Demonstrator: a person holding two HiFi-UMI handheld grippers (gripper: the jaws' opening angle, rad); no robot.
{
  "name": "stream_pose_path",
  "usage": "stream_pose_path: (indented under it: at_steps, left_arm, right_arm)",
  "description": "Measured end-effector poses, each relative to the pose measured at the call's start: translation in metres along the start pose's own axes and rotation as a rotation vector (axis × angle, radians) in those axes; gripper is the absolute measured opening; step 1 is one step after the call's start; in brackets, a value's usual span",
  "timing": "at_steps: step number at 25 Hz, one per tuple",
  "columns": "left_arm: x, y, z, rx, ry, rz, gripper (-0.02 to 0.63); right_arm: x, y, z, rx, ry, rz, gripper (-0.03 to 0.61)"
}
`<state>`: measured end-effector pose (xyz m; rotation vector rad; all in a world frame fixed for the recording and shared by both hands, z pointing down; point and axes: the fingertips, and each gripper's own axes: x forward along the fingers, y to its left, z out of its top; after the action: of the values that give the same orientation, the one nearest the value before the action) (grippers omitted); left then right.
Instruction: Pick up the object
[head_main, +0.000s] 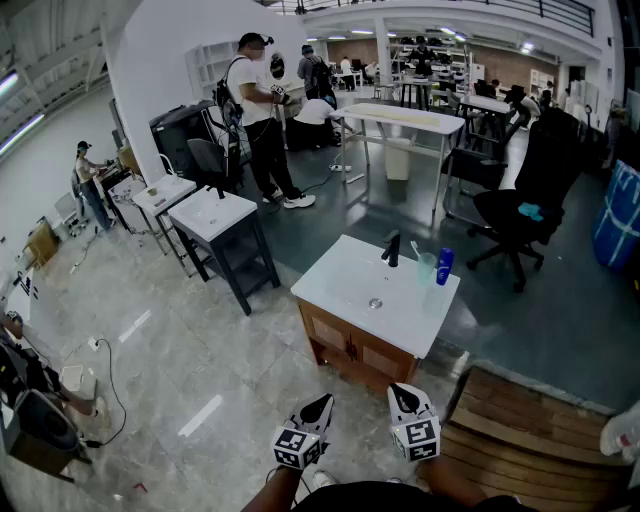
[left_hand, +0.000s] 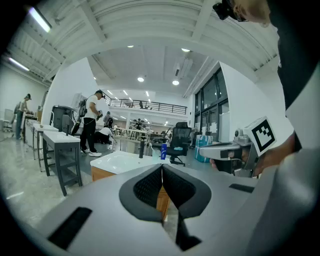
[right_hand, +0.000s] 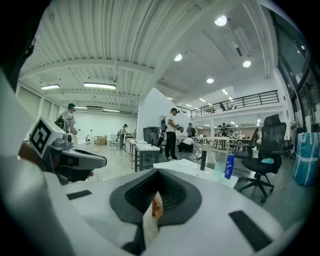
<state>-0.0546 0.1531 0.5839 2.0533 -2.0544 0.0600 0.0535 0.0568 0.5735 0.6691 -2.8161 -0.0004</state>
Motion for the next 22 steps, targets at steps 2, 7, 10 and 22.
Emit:
stream_pose_path:
  at_steps: [2, 7, 10, 22]
  left_arm:
    - [-0.002, 0.001, 0.001, 0.002, -0.001, 0.001, 0.021]
    - [0.001, 0.004, 0.0, 0.015, 0.002, 0.001, 0.021]
    - [0.002, 0.007, 0.001, 0.013, 0.002, 0.0, 0.021]
    - [-0.01, 0.036, 0.005, 0.037, -0.004, -0.053, 0.02]
  right_arm:
    - [0.0, 0.002, 0.002, -0.001, 0.001, 0.0, 0.018]
    - [0.006, 0.0, 0.002, -0.007, -0.002, -0.004, 0.018]
    - [0.009, 0.001, 0.005, -0.008, -0.012, -0.007, 0.018]
    - [0.035, 0.013, 0.009, 0.035, -0.031, -0.065, 0.018]
